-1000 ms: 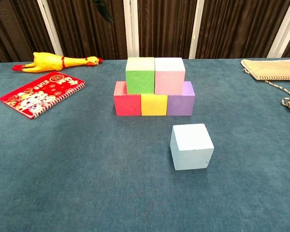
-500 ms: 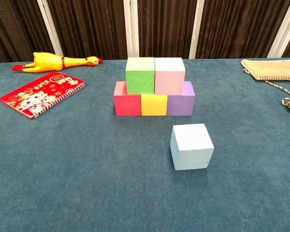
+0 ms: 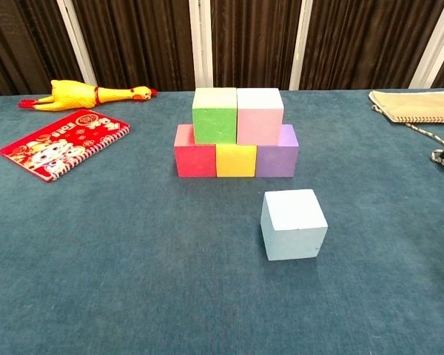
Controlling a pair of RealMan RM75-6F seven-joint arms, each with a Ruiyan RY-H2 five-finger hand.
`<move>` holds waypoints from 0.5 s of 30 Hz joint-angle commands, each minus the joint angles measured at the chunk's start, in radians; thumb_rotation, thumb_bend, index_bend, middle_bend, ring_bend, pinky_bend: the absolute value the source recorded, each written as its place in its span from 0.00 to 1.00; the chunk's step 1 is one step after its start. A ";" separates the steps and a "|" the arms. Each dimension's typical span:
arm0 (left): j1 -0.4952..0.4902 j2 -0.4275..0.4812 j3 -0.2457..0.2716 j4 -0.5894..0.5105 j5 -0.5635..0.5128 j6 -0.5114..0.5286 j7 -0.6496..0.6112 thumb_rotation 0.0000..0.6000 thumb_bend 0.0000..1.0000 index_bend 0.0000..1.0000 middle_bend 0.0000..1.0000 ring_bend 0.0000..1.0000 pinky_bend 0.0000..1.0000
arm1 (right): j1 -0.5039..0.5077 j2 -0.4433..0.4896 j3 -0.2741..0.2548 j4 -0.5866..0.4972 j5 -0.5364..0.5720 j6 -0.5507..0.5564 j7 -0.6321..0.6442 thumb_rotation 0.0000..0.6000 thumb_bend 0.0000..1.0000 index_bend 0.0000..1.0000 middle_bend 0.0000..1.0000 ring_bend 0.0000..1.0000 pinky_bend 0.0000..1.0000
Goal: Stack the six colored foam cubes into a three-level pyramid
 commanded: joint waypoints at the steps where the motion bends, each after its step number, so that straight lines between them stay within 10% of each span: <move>1: 0.052 -0.055 0.025 0.062 0.005 0.044 -0.053 1.00 0.26 0.10 0.13 0.00 0.00 | 0.019 -0.030 0.008 0.000 0.020 0.002 -0.039 1.00 0.19 0.13 0.14 0.02 0.00; 15: 0.111 -0.191 0.010 0.238 -0.016 0.055 -0.147 1.00 0.26 0.10 0.13 0.00 0.00 | 0.116 -0.120 0.043 -0.092 0.248 0.014 -0.338 1.00 0.19 0.11 0.12 0.02 0.00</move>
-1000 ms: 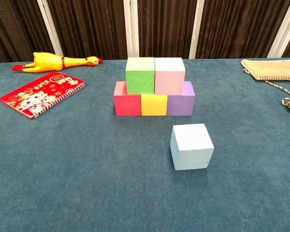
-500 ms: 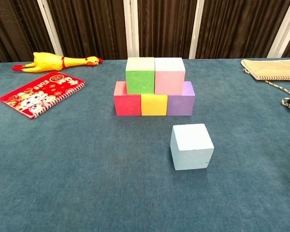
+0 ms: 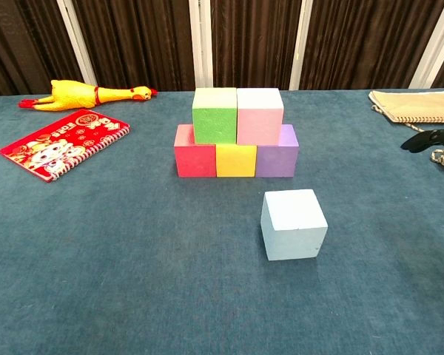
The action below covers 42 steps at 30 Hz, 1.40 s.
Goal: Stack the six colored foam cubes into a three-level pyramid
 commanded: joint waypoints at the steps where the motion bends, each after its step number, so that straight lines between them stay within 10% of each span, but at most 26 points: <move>1: 0.007 -0.022 -0.008 0.020 -0.014 -0.006 0.009 1.00 0.26 0.10 0.13 0.00 0.00 | 0.050 -0.032 0.013 -0.055 0.117 -0.003 -0.110 1.00 0.19 0.11 0.12 0.02 0.00; 42: 0.015 -0.131 -0.089 0.115 -0.082 -0.057 0.076 1.00 0.27 0.10 0.11 0.00 0.00 | 0.381 -0.415 0.085 0.040 0.550 0.133 -0.407 1.00 0.19 0.21 0.21 0.06 0.00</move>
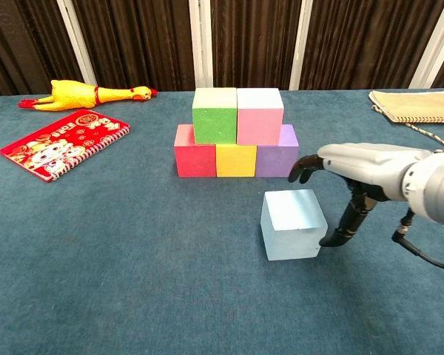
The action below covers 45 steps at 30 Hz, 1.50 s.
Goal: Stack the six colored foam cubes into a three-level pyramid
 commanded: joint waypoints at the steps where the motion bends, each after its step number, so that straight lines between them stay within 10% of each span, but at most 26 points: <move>1: 0.002 -0.001 -0.004 0.003 -0.001 0.001 -0.006 1.00 0.27 0.10 0.11 0.00 0.00 | 0.022 -0.029 0.011 0.020 0.027 0.015 -0.009 1.00 0.19 0.21 0.22 0.06 0.00; 26: 0.009 -0.015 -0.030 0.018 -0.005 -0.005 -0.034 1.00 0.27 0.10 0.11 0.00 0.00 | 0.063 -0.077 0.004 0.075 0.059 0.026 0.031 1.00 0.20 0.40 0.37 0.17 0.00; 36: 0.012 -0.016 -0.036 0.026 -0.002 -0.006 -0.048 1.00 0.27 0.10 0.11 0.00 0.00 | 0.057 -0.089 0.006 0.099 0.017 0.029 0.088 1.00 0.35 0.47 0.41 0.22 0.00; 45: 0.013 -0.019 -0.040 0.035 0.003 -0.003 -0.045 1.00 0.27 0.10 0.11 0.00 0.00 | 0.034 0.012 0.019 -0.017 0.033 0.049 0.110 1.00 0.36 0.48 0.43 0.22 0.00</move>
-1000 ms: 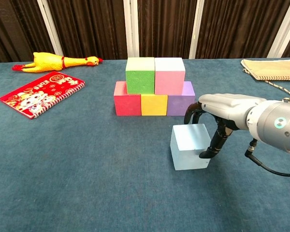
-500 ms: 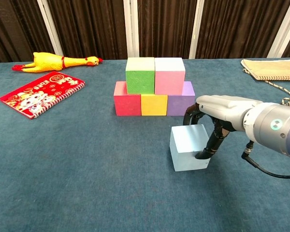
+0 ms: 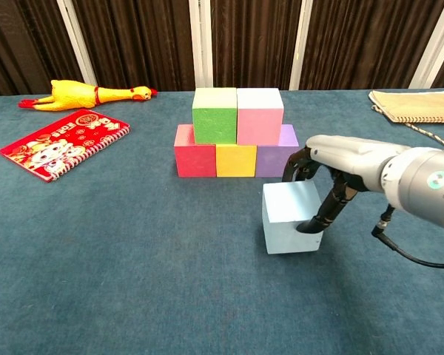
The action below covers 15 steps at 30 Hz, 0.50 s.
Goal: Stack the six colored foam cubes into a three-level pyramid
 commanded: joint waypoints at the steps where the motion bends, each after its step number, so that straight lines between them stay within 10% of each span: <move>1: 0.000 0.000 0.000 0.004 0.002 0.000 0.000 1.00 0.27 0.10 0.11 0.00 0.00 | -0.019 0.074 0.014 -0.078 0.012 0.016 0.018 1.00 0.36 0.48 0.42 0.22 0.00; 15: 0.009 0.008 -0.004 0.011 0.019 0.015 -0.018 1.00 0.27 0.10 0.11 0.00 0.00 | -0.063 0.505 0.126 -0.284 0.166 0.142 -0.028 1.00 0.37 0.48 0.43 0.23 0.00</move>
